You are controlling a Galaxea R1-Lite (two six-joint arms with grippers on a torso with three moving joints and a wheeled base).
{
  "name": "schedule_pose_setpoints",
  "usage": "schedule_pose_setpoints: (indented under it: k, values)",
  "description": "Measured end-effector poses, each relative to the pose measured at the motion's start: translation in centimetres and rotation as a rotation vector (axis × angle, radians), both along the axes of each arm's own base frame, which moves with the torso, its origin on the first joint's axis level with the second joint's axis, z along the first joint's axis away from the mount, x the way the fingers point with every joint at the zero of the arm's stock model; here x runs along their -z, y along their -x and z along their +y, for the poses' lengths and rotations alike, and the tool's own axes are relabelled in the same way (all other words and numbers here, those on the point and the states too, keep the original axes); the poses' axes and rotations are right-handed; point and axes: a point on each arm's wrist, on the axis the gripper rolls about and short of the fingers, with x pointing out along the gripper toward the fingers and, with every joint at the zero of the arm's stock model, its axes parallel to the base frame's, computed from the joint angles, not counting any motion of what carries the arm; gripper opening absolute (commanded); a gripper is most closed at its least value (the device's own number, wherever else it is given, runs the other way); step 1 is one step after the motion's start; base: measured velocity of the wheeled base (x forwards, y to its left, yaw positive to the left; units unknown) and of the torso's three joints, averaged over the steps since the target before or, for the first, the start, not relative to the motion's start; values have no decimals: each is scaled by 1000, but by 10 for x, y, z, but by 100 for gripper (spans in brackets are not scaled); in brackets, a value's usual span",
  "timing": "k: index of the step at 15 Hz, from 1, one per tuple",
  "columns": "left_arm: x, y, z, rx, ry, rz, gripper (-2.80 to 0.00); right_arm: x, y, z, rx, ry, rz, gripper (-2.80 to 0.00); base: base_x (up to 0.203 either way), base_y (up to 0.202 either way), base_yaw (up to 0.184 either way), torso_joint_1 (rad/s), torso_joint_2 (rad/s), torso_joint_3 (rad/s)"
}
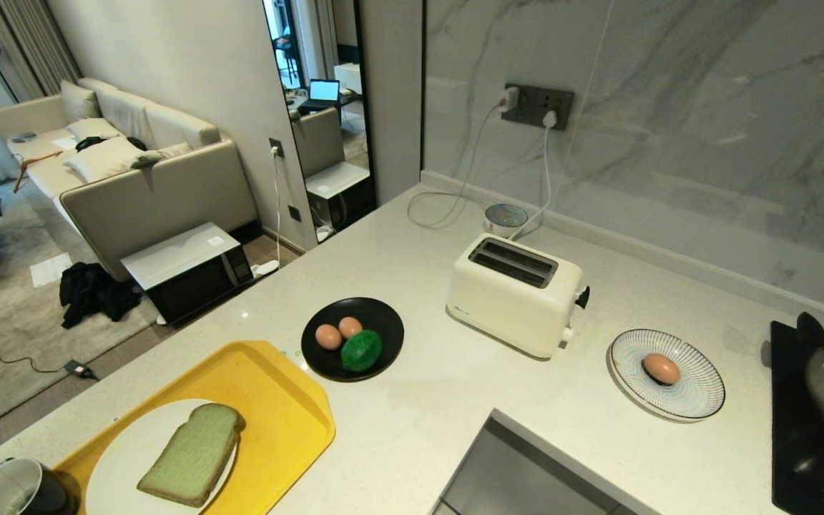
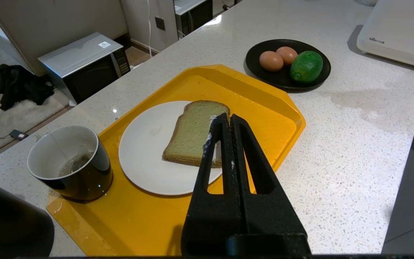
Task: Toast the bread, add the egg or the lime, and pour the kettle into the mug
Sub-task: Pick up the egg
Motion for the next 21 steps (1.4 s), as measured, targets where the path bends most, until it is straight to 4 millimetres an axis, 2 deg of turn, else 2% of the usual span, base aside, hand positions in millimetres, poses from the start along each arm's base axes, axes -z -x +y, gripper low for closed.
schedule_pose_setpoints:
  k: [21]
  values:
    - [0, 0, 0, -1, -3, -1, -280, 0, 0, 0, 4, -23, 0, -280, 0, 0, 0, 0, 0, -7]
